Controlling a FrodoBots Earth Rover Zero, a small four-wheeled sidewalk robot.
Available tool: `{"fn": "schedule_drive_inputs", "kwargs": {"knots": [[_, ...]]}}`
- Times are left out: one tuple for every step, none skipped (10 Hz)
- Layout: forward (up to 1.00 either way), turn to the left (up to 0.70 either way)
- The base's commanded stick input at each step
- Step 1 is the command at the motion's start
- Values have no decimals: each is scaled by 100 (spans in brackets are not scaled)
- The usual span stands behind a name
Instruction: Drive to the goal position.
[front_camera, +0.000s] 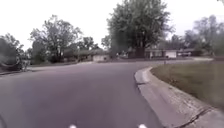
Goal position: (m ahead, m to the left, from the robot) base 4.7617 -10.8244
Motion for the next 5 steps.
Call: {"fn": "schedule_drive_inputs", "kwargs": {"knots": [[100,0],[100,0],[100,0],[100,0],[100,0]]}}
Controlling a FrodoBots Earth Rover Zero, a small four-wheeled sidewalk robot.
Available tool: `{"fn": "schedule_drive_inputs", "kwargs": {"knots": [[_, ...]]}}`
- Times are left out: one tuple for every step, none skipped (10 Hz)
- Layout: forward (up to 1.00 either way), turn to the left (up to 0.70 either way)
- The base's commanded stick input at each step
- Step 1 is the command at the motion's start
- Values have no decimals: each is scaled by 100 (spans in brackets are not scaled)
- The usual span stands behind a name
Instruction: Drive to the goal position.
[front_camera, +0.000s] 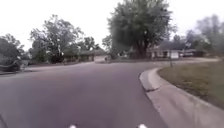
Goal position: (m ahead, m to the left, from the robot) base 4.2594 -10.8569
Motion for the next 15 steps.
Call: {"fn": "schedule_drive_inputs", "kwargs": {"knots": [[100,0],[100,0],[100,-3],[100,-18],[100,-40],[100,-40],[100,-40],[100,-40],[100,-26],[100,-7],[100,0],[100,0],[100,0],[100,0],[100,0]]}}
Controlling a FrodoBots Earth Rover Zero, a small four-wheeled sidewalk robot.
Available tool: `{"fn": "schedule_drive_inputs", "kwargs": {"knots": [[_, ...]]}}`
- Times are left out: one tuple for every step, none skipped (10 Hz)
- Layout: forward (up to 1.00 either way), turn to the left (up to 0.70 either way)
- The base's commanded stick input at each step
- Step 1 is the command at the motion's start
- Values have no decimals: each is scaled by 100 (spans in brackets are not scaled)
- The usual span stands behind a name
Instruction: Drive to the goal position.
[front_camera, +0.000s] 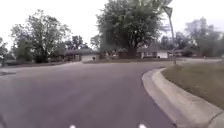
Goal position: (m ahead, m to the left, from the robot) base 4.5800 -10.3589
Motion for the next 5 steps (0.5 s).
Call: {"fn": "schedule_drive_inputs", "kwargs": {"knots": [[100,0],[100,0],[100,-1],[100,0],[100,0]]}}
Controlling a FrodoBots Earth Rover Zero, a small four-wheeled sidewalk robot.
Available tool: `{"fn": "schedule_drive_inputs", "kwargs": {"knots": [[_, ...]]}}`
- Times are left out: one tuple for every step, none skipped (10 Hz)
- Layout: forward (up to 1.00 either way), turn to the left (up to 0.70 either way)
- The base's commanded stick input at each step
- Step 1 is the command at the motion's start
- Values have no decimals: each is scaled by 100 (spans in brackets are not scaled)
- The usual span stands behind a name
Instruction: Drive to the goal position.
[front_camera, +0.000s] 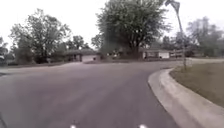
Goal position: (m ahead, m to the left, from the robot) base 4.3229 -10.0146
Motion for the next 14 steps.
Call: {"fn": "schedule_drive_inputs", "kwargs": {"knots": [[100,0],[100,0],[100,0],[100,0],[100,-34],[100,-39],[100,-36],[100,-11],[100,0],[100,-2],[100,-11],[100,-31],[100,-40],[100,-26]]}}
